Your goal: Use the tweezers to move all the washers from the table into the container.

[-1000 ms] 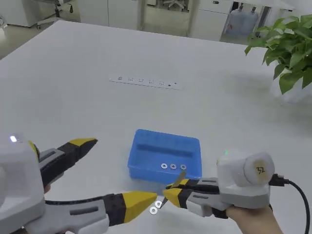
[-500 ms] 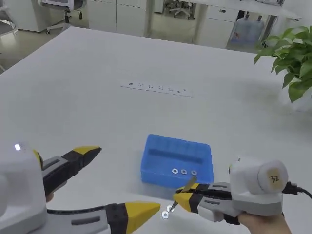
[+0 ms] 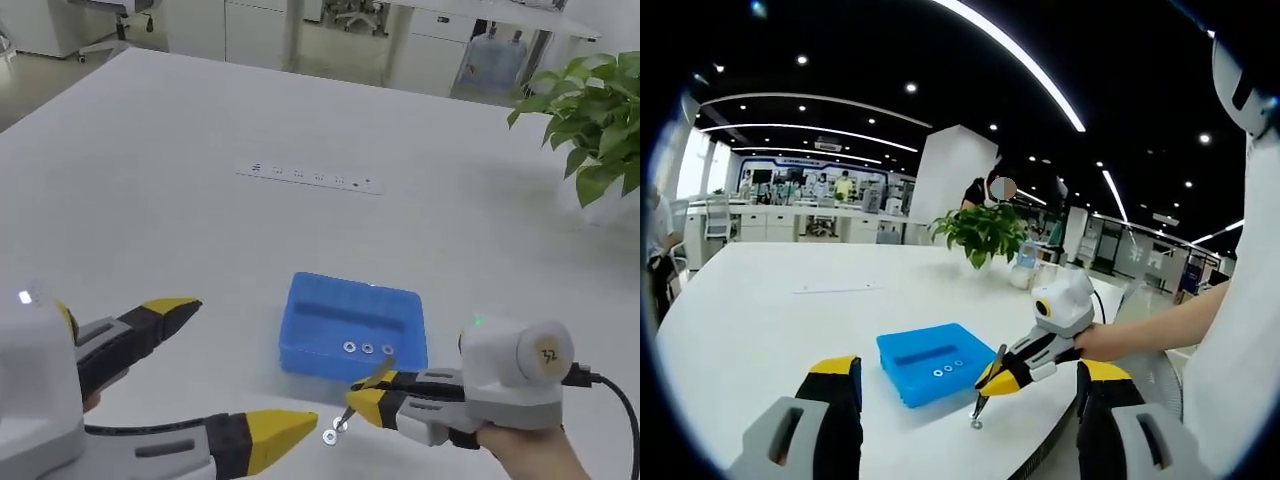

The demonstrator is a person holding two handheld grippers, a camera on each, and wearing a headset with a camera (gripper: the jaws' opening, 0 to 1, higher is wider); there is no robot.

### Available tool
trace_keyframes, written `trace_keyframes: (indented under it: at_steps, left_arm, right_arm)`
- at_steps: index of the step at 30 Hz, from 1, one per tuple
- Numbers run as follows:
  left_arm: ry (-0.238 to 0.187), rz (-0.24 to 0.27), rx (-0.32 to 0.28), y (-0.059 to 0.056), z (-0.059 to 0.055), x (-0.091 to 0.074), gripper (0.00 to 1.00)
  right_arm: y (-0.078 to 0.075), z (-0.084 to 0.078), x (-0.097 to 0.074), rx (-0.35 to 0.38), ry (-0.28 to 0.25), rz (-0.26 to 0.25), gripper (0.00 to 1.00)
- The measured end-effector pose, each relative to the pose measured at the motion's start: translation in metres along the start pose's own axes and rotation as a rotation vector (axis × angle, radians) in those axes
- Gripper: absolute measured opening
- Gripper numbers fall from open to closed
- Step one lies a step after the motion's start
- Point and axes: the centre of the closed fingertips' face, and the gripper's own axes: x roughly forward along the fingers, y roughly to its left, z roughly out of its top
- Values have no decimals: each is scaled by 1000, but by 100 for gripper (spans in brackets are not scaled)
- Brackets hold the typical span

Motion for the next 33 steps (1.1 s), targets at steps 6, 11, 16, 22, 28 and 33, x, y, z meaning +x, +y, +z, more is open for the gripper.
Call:
trace_keyframes:
  at_steps: [6, 11, 16, 22, 28, 33]
  left_arm:
    - [-12, -8, 12, 2, 6, 4, 90]
    - [-4, -4, 8, 5, 2, 4, 90]
    - [4, 1, 6, 7, 0, 2, 91]
    - [4, 5, 4, 10, 1, 2, 90]
    - [3, 1, 1, 9, 1, 5, 90]
    - [4, -6, 4, 7, 1, 6, 90]
  right_arm:
    - [5, 1, -4, -18, 7, 4, 4]
    - [4, -2, -3, -43, 27, -3, 4]
    - [6, -1, -4, -55, 22, -2, 4]
    - [2, -4, -2, -57, 30, 2, 4]
    - [3, -5, -4, -65, 43, 10, 3]
    - [3, -3, -5, -70, 37, 14, 3]
